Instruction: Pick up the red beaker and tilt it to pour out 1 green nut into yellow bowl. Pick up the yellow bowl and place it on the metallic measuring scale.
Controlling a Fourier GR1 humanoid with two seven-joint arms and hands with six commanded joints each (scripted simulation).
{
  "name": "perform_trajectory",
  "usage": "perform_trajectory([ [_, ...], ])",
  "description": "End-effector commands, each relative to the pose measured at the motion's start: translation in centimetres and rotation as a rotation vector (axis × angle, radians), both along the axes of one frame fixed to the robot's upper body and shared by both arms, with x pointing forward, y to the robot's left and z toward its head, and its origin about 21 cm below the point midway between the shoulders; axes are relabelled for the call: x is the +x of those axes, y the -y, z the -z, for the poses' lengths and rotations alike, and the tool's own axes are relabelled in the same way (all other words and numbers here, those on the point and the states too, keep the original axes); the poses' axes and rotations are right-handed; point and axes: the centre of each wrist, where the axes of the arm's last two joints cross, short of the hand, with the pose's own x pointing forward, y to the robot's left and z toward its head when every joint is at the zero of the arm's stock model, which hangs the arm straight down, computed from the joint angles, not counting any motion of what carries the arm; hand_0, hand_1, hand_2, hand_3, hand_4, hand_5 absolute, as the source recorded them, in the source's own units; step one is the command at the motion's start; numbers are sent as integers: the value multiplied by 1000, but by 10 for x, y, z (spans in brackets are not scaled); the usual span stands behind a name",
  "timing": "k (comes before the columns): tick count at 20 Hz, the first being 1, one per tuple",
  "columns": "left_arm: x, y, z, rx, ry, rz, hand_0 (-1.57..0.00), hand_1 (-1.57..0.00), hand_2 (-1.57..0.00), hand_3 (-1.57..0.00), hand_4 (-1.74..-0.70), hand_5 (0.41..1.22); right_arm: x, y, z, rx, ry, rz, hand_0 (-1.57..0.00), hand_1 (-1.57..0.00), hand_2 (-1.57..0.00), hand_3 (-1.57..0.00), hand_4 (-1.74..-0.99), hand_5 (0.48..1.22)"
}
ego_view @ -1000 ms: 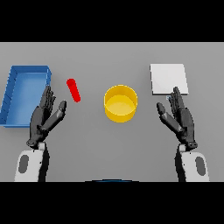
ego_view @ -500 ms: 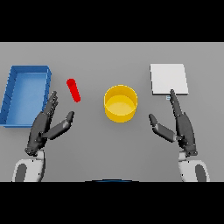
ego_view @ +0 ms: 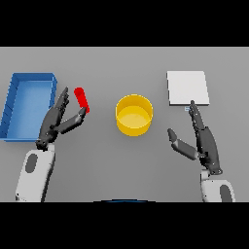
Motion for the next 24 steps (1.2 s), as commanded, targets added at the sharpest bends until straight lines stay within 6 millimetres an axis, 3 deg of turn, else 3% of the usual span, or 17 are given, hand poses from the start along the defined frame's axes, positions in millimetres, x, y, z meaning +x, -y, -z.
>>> perform_trajectory([
  [1,6,3,-1,0,12,15,1,1,1,1,-1180,636,4,1,-2,-6,-10,0,1,1,1,1,-1229,626],
  [13,55,28,7,55,9,21,1,1,1,1,-1207,673,3,4,-1,-4,-14,4,1,1,1,1,-1240,639],
  [19,69,36,18,-61,50,4,1,1,-6,1,-1303,719,2,4,-4,-4,-19,18,1,1,1,1,-1246,646],
  [20,70,37,20,-74,49,5,-4,-7,-54,-37,-1328,738,3,3,-1,-1,-26,19,1,1,1,1,-1244,644],
  [22,72,40,24,-92,61,-18,-207,-230,-287,-254,-1401,787,0,4,-2,-1,-17,20,1,1,1,1,-1240,645],
  [24,73,48,25,-66,59,-54,-551,-588,-662,-728,-1471,943,3,4,-6,-4,-25,28,1,1,1,1,-1237,648],
])
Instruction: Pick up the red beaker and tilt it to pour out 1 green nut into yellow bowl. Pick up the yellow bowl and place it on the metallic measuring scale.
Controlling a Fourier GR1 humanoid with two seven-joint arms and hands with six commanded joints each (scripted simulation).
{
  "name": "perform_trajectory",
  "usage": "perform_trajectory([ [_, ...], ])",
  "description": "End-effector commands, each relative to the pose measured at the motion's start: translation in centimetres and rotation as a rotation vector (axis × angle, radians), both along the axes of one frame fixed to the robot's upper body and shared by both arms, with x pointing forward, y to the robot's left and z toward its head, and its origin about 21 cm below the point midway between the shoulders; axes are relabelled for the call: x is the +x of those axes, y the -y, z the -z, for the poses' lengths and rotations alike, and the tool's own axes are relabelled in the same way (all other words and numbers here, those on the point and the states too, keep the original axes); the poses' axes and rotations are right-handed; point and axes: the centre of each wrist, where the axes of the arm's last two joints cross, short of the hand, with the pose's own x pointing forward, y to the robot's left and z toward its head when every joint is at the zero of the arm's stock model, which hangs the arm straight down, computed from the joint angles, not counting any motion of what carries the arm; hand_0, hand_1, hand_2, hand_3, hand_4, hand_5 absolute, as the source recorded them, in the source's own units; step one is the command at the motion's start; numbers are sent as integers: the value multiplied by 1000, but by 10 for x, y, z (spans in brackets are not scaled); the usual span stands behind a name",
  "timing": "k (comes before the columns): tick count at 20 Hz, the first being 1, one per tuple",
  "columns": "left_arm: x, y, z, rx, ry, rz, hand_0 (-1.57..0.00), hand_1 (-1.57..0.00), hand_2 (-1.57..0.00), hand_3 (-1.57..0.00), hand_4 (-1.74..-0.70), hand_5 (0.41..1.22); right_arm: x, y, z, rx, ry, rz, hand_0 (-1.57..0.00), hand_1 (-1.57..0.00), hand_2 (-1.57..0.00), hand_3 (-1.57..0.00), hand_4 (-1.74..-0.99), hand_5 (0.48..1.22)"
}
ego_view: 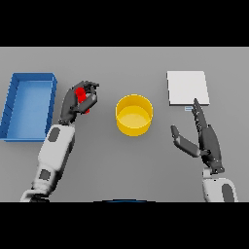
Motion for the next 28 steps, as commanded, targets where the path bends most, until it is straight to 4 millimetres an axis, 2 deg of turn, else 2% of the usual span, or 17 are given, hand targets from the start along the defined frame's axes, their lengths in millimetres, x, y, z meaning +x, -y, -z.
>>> perform_trajectory([
  [1,0,-1,2,40,12,-12,-755,-783,-844,-884,-1519,999,-5,-1,3,4,-3,-16,1,1,1,1,-1239,648],
  [4,2,4,1,86,46,20,-1153,-1168,-1199,-1108,-1615,1107,-3,0,2,0,1,-8,1,1,1,1,-1241,650],
  [5,2,5,0,79,40,23,-1237,-1248,-1273,-1154,-1636,1130,-2,-3,3,5,2,-9,1,1,1,1,-1242,650],
  [8,3,3,-1,89,26,17,-1400,-1406,-1419,-1357,-1542,1174,-2,-1,3,24,6,-19,1,1,1,1,-1255,644],
  [9,3,4,-3,59,41,29,-1434,-1439,-1449,-1400,-1582,1171,-1,0,2,24,9,-11,1,1,1,1,-1251,641],
  [13,8,-3,-17,-71,82,39,-1515,-1517,-1521,-1501,-1676,1144,-2,1,6,-4,12,-7,1,1,1,1,-1238,643],
  [14,8,-3,-21,-76,95,44,-1526,-1528,-1531,-1515,-1689,1140,-1,-4,6,0,13,-12,1,1,1,1,-1236,644],
  [17,11,-6,-42,-62,133,77,-1548,-1549,-1551,-1542,-1714,1132,-4,0,3,-6,33,-20,1,1,1,1,-1227,647],
  [19,12,-4,-52,-15,138,101,-1556,-1557,-1558,-1553,-1724,1130,-4,-3,6,-23,29,-19,1,1,1,1,-1219,653],
  [24,11,-4,-63,77,148,132,-1556,-1557,-1558,-1553,-1724,1139,-3,3,6,-44,59,-18,1,1,1,1,-1219,661],
  [26,11,-2,-68,194,159,166,-1562,-1562,-1563,-1559,-1730,1134,-1,0,6,-53,48,-12,1,1,1,1,-1210,664],
  [28,13,-1,-83,318,158,203,-1565,-1565,-1566,-1563,-1734,1124,-4,-2,6,-52,25,-5,1,1,1,1,-1199,658],
])
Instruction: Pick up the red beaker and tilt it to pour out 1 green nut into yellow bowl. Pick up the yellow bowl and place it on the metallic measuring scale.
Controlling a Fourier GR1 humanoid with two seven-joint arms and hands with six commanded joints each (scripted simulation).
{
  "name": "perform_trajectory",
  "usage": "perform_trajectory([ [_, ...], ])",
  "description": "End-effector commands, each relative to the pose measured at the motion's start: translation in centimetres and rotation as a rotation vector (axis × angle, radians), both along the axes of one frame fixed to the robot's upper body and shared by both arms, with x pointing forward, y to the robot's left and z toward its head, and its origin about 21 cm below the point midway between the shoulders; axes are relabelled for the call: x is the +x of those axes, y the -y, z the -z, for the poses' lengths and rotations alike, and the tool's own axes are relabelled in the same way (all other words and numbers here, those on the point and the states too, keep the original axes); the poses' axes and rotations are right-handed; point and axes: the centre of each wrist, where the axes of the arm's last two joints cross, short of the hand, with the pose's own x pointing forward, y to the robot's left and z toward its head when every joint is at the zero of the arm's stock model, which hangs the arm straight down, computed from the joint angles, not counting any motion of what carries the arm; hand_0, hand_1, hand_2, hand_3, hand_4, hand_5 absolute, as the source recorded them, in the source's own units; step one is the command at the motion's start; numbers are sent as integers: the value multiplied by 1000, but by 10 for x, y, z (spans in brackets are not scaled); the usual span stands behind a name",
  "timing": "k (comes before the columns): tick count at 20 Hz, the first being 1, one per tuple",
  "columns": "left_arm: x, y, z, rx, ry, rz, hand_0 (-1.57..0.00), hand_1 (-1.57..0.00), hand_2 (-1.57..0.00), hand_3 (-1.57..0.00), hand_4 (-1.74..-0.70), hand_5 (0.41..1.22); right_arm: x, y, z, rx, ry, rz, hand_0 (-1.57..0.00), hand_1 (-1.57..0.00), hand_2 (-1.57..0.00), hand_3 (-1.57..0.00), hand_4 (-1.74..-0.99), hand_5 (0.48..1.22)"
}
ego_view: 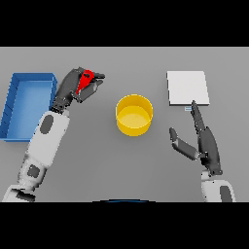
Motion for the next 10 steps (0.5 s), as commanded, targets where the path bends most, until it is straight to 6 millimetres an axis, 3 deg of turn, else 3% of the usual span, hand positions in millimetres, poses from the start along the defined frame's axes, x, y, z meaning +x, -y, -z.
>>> perform_trajectory([
  [1,1,3,-5,65,4,22,-1566,-1566,-1567,-1565,-1735,1120,1,3,-1,-3,0,2,1,1,1,1,-1194,658],
  [7,9,31,-35,463,53,144,-1570,-1570,-1570,-1569,-1740,1139,-1,-1,-4,8,3,-18,1,1,1,1,-1178,667],
  [10,8,47,-40,692,96,185,-1570,-1570,-1570,-1570,-1740,1174,1,1,-7,15,-2,-16,1,1,1,1,-1183,671],
])
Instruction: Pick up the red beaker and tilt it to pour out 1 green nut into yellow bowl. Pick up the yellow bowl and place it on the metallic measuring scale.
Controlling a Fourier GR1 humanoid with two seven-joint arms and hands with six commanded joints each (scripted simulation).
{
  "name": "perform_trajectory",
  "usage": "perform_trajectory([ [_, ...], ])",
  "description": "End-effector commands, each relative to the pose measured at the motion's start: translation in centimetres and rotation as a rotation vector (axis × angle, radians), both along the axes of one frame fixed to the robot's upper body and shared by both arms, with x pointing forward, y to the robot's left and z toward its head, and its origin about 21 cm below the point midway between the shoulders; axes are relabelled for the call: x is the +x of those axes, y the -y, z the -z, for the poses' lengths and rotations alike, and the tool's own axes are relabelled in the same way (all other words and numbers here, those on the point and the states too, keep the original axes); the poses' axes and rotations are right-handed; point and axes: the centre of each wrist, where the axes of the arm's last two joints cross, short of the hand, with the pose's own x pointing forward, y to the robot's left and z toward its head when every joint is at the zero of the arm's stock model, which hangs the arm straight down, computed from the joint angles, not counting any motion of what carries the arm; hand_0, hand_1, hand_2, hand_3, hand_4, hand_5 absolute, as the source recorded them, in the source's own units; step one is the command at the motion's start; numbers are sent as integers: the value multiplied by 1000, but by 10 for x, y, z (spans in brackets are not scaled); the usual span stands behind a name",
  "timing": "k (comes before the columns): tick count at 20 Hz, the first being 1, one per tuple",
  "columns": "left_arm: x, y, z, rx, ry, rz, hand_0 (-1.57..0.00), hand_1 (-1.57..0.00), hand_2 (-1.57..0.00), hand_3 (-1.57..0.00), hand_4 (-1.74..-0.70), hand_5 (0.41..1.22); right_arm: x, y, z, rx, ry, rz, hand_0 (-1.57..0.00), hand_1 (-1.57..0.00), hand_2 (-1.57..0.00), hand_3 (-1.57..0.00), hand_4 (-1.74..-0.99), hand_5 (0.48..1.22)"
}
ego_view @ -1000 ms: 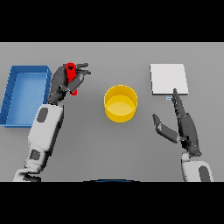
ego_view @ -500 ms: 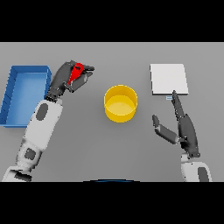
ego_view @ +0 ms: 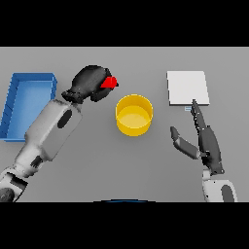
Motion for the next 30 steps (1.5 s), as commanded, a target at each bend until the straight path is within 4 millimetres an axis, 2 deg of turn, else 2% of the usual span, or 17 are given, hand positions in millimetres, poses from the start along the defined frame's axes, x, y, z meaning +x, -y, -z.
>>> perform_trajectory([
  [1,0,6,-1,73,13,21,-1570,-1571,-1571,-1570,-1740,1183,2,-2,-1,6,-3,-2,1,1,1,1,-1183,673],
  [3,1,16,-6,203,23,58,-1571,-1571,-1571,-1571,-1741,1197,1,-2,0,8,-1,-3,1,1,1,1,-1187,676],
  [4,2,18,-2,282,15,67,-1571,-1571,-1571,-1571,-1689,1202,0,-4,2,11,-2,3,1,1,1,1,-1191,675],
  [7,6,32,-14,459,56,146,-1571,-1571,-1571,-1383,-1710,1211,-3,-5,5,37,-8,6,1,1,1,1,-1195,671],
  [9,9,40,-23,574,72,191,-1571,-1571,-1571,-1349,-1717,1215,-3,-5,8,65,-38,13,1,1,1,1,-1197,659],
  [11,11,47,-24,654,84,245,-1571,-1571,-1571,-1295,-1719,1217,-1,-4,6,78,-35,15,1,1,1,1,-1206,639],
  [12,11,52,-24,693,95,269,-1571,-1571,-1571,-1350,-1721,1218,-1,-9,7,82,-43,10,1,1,1,1,-1212,631],
  [15,10,65,-26,793,128,352,-1571,-1571,-1571,-1458,-1727,1219,-3,-8,11,53,-23,21,1,1,1,1,-1221,610],
  [18,14,73,-33,921,181,397,-1571,-1571,-1571,-1513,-1732,1220,-3,-9,4,47,4,34,1,1,1,1,-1205,584],
  [23,14,82,-34,1122,274,476,-1571,-1571,-1571,-1552,-1738,1221,2,-7,6,45,0,40,1,1,1,1,-1152,567],
  [30,11,98,-34,1311,390,577,-1571,-1571,-1571,-1567,-1733,1221,-1,-9,6,38,15,36,1,1,1,1,-1136,578],
])
